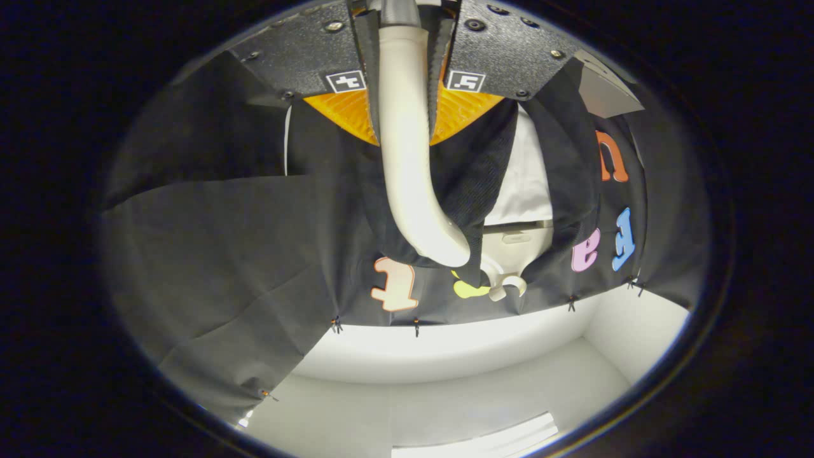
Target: Iron the clothes twice with a garment steamer, once on the left side and once on the right side.
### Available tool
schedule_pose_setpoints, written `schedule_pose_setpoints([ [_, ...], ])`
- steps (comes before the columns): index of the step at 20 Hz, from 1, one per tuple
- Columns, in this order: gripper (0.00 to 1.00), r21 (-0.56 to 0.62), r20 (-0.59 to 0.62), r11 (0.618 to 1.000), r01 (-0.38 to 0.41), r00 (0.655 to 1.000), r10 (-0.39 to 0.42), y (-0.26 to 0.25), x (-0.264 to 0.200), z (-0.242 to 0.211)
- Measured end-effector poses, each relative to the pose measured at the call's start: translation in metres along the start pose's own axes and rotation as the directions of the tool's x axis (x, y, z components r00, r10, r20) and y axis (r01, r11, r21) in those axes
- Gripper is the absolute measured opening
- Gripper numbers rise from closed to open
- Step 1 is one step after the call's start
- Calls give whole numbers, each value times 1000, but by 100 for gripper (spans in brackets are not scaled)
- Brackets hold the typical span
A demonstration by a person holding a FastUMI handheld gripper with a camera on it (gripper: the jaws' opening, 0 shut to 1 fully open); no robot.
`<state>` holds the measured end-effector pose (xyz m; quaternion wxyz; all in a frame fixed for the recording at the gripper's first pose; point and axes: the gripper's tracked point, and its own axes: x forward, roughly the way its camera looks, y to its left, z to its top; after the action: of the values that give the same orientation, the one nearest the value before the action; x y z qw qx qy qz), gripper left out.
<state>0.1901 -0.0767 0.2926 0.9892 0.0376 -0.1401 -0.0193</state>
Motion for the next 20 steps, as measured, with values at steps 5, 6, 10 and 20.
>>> schedule_pose_setpoints([
  [5, 33, -10, -34, 1000, 12, 999, -13, -4, -16, -23],
  [6, 33, -11, -43, 1000, 20, 999, -20, -5, -19, -27],
  [10, 33, -57, -71, 997, 44, 996, -48, -11, -33, -47],
  [20, 33, -95, -184, 993, 73, 979, -89, -17, -63, -109],
])
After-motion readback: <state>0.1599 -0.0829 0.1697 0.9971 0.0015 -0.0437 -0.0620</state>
